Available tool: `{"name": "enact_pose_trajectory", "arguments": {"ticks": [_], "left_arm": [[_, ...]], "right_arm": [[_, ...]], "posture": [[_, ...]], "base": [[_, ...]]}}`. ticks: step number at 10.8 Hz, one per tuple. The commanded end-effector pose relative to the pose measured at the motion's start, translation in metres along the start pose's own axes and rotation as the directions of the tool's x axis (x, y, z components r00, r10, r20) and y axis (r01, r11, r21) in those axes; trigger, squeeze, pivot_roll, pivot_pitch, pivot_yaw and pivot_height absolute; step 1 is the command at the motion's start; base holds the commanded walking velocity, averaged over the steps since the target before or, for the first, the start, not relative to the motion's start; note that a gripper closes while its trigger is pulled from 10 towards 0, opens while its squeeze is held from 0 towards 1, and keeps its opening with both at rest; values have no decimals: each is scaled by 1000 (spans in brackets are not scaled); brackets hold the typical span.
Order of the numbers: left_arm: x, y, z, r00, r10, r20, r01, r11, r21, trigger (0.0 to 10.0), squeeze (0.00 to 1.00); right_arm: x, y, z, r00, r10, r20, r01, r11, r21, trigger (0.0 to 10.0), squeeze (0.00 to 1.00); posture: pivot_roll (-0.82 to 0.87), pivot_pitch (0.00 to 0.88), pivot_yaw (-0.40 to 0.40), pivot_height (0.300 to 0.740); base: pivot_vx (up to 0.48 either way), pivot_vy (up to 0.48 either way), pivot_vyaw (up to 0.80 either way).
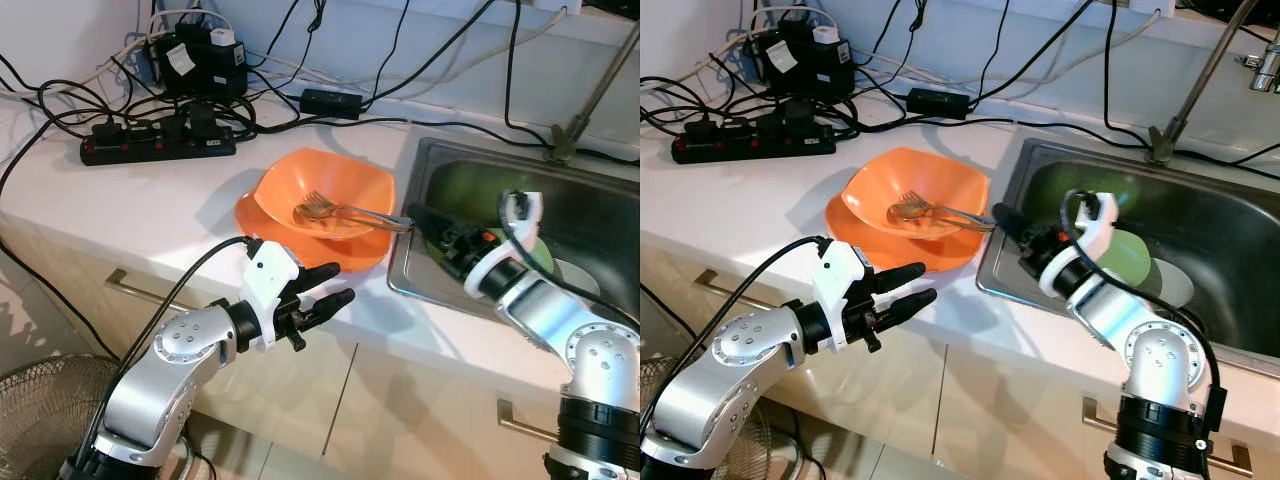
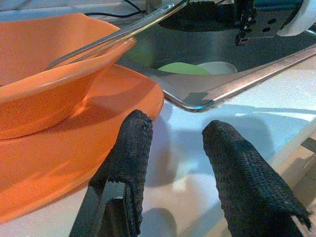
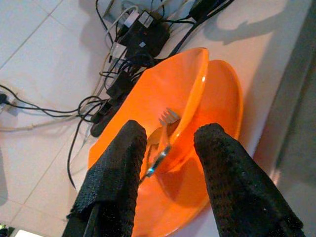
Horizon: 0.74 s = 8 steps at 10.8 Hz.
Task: Kitchen organization
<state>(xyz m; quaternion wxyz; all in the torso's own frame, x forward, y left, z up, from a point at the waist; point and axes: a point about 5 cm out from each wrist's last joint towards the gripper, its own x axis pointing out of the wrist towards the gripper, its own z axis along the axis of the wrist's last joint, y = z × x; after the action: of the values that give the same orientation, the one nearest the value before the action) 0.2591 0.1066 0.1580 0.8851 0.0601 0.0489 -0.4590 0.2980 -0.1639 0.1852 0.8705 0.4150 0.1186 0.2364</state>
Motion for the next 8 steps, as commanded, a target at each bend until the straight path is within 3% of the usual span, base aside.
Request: {"name": "enact_pose_trajectory", "arguments": {"ticks": [1,8], "left_arm": [[1,-1,0,1000,-12,-2,12,1000,4,10000,0],[2,-2,0,1000,-10,1,10,1000,1,10000,0]], "right_arm": [[-2,1,-1,1000,-3,-9,3,1000,-2,10000,0],[2,-1,-6,1000,-1,-25,1,1000,9,9843,0]], "posture": [[180,25,-49,740],[186,32,-55,740]], "base": [[0,0,0],[0,0,0]]}}
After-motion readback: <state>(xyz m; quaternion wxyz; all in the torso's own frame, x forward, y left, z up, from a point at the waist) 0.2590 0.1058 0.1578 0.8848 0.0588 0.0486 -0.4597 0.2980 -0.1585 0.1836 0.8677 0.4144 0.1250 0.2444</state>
